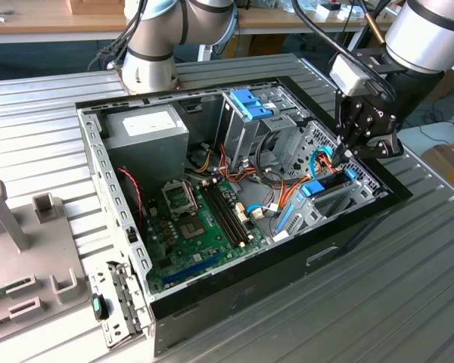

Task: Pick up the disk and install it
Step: 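Insert the second disk wire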

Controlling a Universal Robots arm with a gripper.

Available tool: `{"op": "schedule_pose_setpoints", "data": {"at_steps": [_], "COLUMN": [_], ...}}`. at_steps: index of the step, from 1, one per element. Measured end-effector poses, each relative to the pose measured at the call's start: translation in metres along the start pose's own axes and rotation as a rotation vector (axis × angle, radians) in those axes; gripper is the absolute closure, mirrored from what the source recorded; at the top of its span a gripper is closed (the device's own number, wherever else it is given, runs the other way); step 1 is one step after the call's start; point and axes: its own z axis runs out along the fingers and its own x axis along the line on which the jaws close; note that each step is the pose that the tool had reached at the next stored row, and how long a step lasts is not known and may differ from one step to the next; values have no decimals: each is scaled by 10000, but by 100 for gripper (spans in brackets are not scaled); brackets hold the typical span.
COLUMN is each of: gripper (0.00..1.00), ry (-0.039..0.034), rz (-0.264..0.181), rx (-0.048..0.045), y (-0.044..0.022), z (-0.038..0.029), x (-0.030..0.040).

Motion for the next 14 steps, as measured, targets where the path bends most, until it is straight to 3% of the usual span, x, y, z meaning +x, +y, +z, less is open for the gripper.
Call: {"op": "schedule_pose_setpoints", "data": {"at_steps": [5,10,14], "gripper": [88,64,64], "ry": [0,0,-1], "rz": [0,0,1], "rx": [0,0,0], "y": [-1,-1,-10], "z": [0,0,62], "x": [0,0,1]}}
